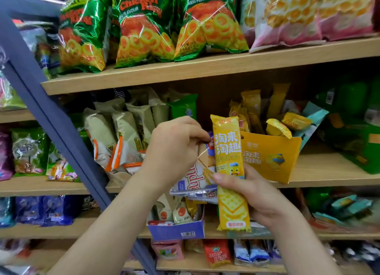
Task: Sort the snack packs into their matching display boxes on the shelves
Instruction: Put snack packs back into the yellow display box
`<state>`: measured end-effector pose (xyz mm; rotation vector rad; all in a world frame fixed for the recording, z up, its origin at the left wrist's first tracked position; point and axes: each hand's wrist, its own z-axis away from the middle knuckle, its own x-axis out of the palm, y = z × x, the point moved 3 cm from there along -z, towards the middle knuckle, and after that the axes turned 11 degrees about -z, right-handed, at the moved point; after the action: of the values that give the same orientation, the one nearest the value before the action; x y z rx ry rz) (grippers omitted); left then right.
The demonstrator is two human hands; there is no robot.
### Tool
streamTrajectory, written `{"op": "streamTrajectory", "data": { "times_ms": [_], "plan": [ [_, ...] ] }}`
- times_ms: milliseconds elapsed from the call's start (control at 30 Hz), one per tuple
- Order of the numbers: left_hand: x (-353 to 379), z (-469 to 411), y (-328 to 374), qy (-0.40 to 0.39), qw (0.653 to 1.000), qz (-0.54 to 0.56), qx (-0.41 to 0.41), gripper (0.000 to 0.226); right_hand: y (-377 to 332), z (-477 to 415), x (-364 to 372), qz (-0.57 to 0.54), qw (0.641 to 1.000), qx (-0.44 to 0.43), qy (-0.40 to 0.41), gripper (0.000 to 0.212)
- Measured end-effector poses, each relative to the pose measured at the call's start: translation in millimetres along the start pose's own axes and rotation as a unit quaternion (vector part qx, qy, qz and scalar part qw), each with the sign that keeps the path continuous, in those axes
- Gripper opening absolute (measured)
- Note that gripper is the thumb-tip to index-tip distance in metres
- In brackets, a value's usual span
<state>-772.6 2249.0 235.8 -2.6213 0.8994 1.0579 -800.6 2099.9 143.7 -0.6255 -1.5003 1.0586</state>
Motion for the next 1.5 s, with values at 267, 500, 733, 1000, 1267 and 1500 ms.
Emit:
{"op": "streamTrajectory", "data": {
  "times_ms": [267, 500, 733, 1000, 1267, 1500],
  "plan": [
    [23, 4, 1, 0.051, 0.954, 0.185, -0.231, 0.049, 20, -1, -3, -0.176, 0.983, 0.008, 0.043, 0.046],
    [6, 19, 16, -0.058, 0.898, 0.324, -0.292, 0.048, 10, 3, -3, -0.189, 0.981, -0.047, 0.006, 0.06],
    [10, 48, 23, -0.154, 0.835, 0.412, -0.33, 0.066, -2, 14, -6, -0.106, 0.991, -0.073, -0.04, 0.061],
    [27, 64, 28, -0.169, 0.755, 0.518, -0.364, 0.068, -17, 27, -4, -0.015, 0.997, -0.034, -0.069, 0.073],
    [18, 68, 18, -0.009, 0.78, 0.512, -0.359, 0.074, -21, 27, -13, 0.038, 0.965, -0.22, 0.136, 0.071],
    [24, 86, 17, -0.049, 0.684, 0.641, -0.345, 0.079, -33, 39, -12, 0.344, 0.859, -0.36, 0.115, 0.052]
  ]
}}
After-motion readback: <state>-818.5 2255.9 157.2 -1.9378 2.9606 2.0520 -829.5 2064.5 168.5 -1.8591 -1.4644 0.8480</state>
